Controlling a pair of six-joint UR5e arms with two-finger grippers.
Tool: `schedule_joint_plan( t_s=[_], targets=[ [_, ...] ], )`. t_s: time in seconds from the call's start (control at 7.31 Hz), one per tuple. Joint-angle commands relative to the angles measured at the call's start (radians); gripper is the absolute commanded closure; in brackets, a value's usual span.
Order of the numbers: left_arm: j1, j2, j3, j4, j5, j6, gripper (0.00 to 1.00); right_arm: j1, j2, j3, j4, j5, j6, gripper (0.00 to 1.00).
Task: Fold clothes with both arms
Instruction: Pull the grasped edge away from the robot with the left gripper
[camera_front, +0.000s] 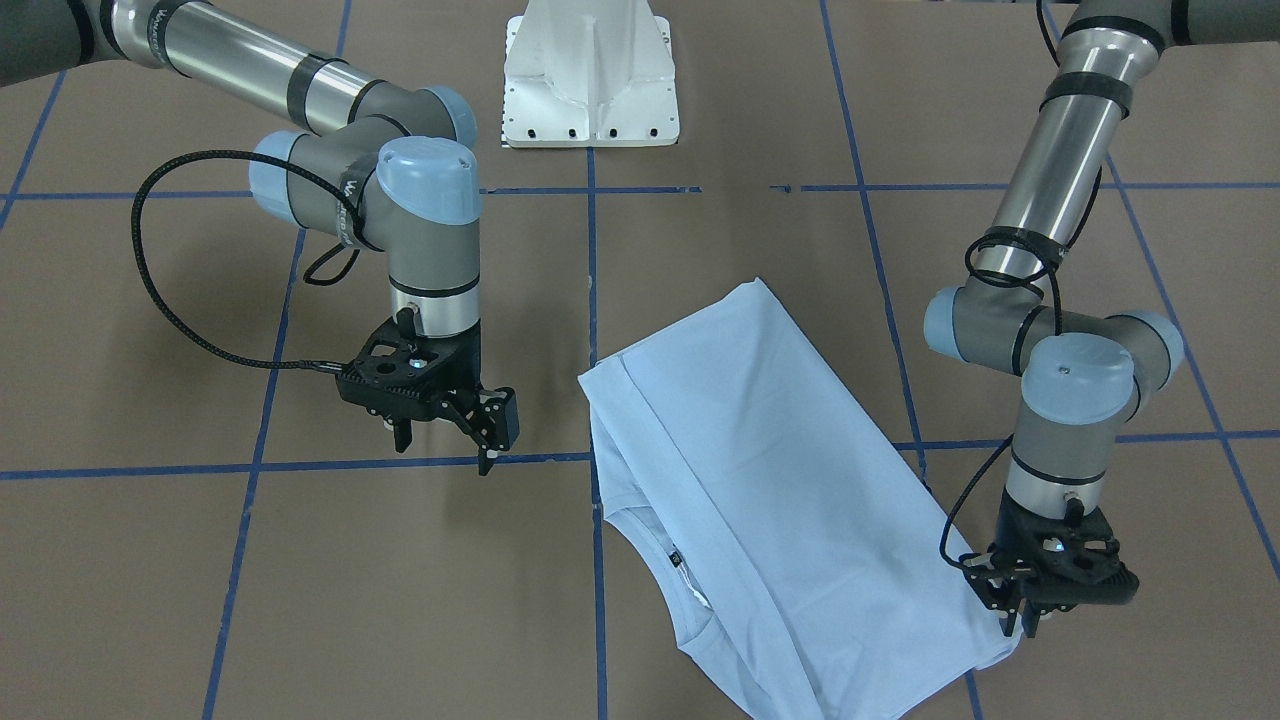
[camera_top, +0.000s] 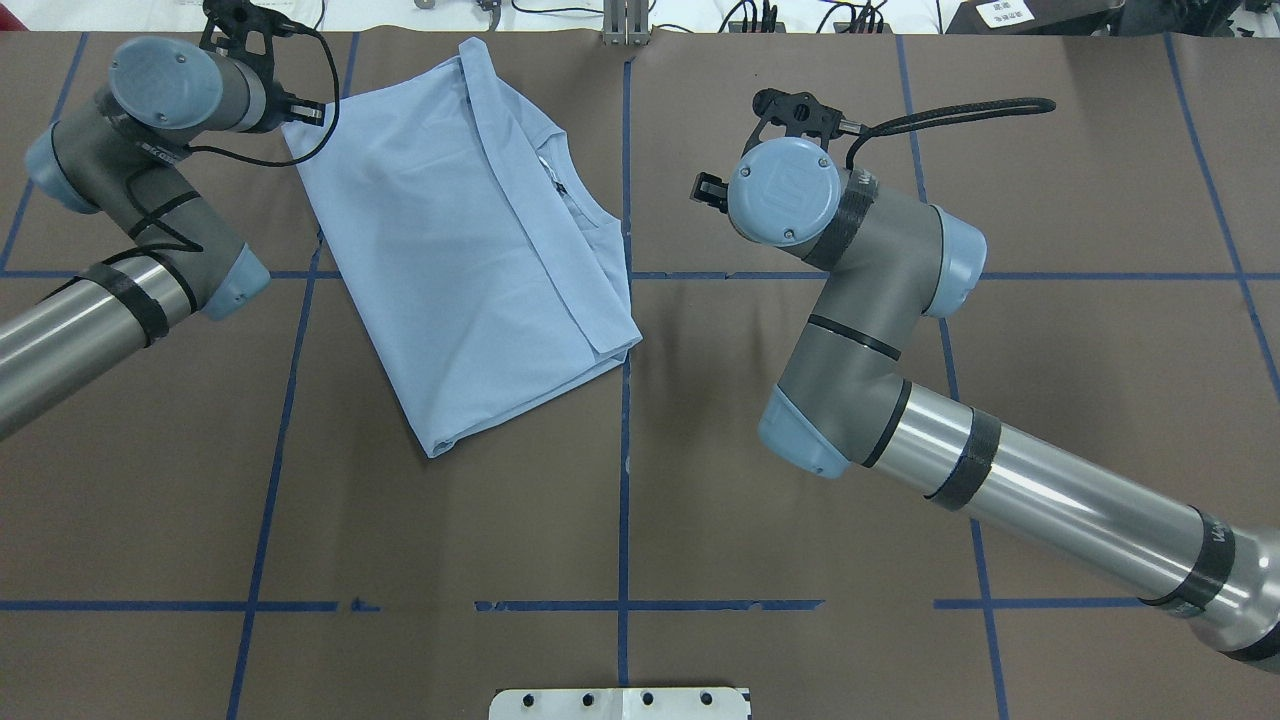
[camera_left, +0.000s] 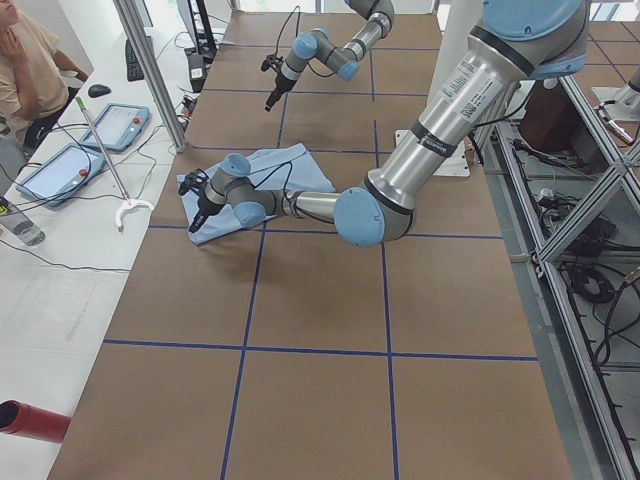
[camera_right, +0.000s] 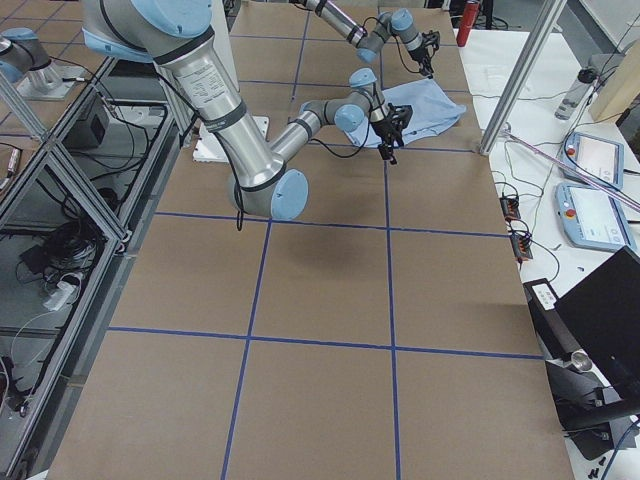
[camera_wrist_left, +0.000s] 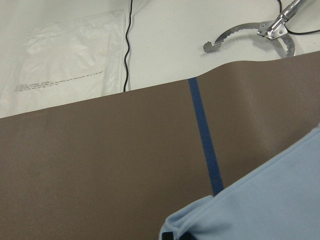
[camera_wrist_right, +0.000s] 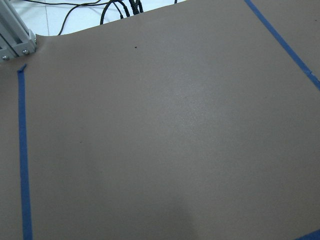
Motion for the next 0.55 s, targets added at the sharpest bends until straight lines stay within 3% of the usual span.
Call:
schedule_joint_plan(
  t_s=[0.0, 0.14, 0.27, 0.41],
  targets=[
    [-0.007, 0.091, -0.155, -0.024, -0.085, 0.007, 0.0, -0.021, 0.096, -0.119, 0.062, -0.003, 0.084, 0.01],
    [-0.007, 0.117, -0.206, -0.024, -0.085, 0.007, 0.0, -0.035, 0.212, -0.253, 0.063, -0.025, 0.096, 0.02],
    [-0.007, 0.122, -0.218, -0.024, -0.085, 0.005, 0.0, -0.049, 0.277, -0.331, 0.063, -0.029, 0.096, 0.03],
    [-0.005, 0.122, -0.218, -0.024, -0.085, -0.022, 0.0, -0.064, 0.311, -0.4, 0.115, -0.03, 0.093, 0.11]
  ],
)
